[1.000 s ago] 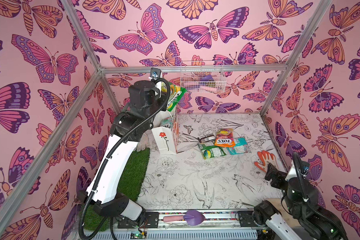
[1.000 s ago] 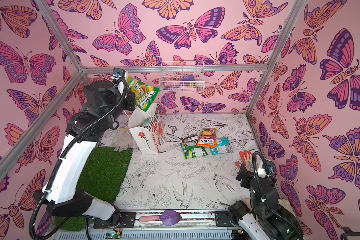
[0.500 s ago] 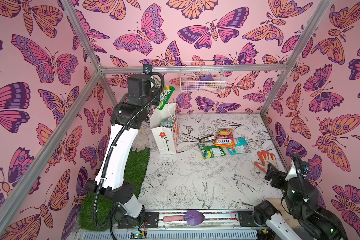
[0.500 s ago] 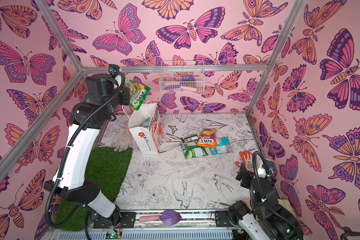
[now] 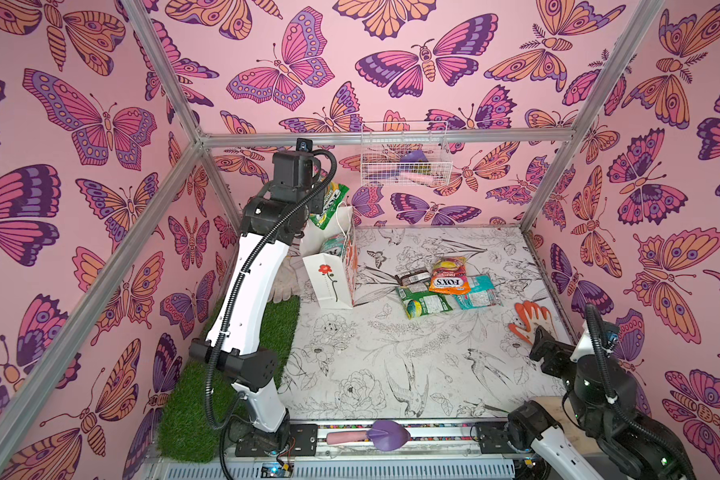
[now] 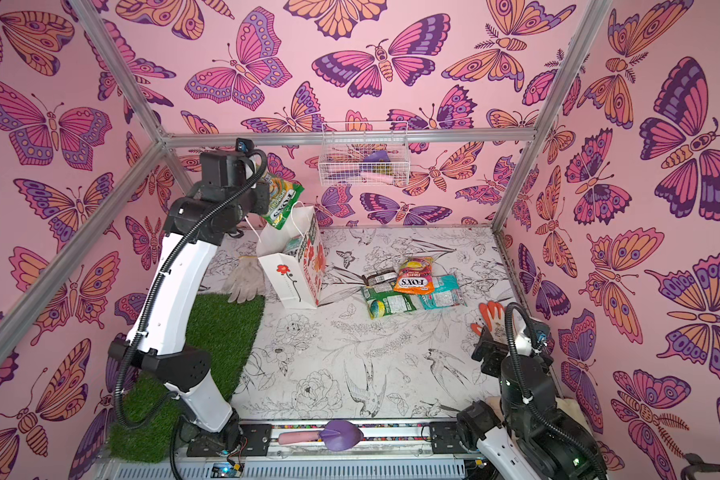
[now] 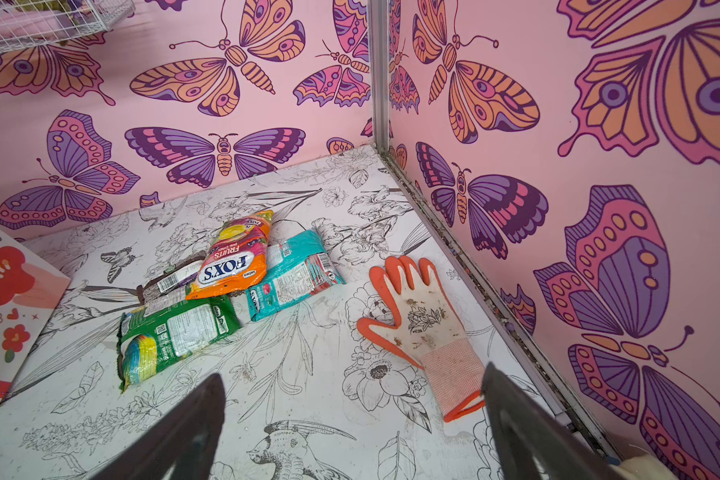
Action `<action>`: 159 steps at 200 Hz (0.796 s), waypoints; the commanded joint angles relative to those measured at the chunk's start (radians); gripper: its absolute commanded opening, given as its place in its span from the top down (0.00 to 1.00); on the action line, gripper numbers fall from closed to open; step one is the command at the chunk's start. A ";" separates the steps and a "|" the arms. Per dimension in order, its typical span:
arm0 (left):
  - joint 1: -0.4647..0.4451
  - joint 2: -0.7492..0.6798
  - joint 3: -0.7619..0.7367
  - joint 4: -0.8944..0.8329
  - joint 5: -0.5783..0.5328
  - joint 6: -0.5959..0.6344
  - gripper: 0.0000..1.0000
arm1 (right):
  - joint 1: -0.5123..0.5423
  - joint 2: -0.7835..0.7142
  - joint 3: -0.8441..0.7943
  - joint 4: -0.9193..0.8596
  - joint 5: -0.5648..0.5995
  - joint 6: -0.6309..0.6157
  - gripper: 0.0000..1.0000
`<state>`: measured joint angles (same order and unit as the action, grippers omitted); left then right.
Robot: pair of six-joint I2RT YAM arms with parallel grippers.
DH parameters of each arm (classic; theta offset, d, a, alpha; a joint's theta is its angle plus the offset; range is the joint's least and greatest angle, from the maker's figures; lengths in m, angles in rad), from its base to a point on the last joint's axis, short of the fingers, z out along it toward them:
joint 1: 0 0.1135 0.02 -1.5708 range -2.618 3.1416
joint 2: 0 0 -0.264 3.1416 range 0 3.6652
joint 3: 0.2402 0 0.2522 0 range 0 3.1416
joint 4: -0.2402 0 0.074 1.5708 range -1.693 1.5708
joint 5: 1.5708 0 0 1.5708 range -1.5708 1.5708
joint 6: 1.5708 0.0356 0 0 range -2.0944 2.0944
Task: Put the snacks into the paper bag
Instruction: 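Lower the packet into the paper bag and open the left gripper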
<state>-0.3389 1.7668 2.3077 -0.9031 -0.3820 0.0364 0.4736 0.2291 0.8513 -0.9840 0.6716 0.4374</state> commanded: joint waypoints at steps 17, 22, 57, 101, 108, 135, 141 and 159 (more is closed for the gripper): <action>0.005 0.017 0.005 -0.003 -0.013 -0.009 1.00 | -0.004 0.006 -0.003 0.009 -0.001 -0.013 0.04; 0.005 0.020 0.003 -0.003 -0.014 -0.008 1.00 | -0.004 0.006 -0.003 0.010 -0.001 -0.012 0.04; 0.005 0.018 -0.017 -0.012 -0.003 -0.019 1.00 | -0.004 0.005 -0.003 0.010 -0.001 -0.011 0.04; 0.003 0.004 -0.061 -0.012 -0.006 -0.025 1.00 | -0.004 0.008 -0.003 0.011 -0.006 -0.013 0.04; 0.003 0.001 -0.065 -0.012 -0.007 -0.026 1.00 | -0.004 0.008 -0.003 0.012 -0.006 -0.012 0.04; -0.005 -0.003 -0.073 -0.012 -0.006 -0.026 1.00 | -0.004 0.009 -0.003 0.011 -0.006 -0.012 0.04; -0.007 -0.002 -0.073 -0.012 -0.007 -0.024 1.00 | -0.004 0.010 -0.003 0.011 -0.006 -0.012 0.04; -0.017 -0.003 -0.073 -0.013 -0.011 -0.022 1.00 | -0.004 0.010 -0.001 0.011 -0.006 -0.011 0.04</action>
<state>-0.3435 1.7920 2.2410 -0.9295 -0.3820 0.0311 0.4736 0.2295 0.8513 -0.9836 0.6682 0.4370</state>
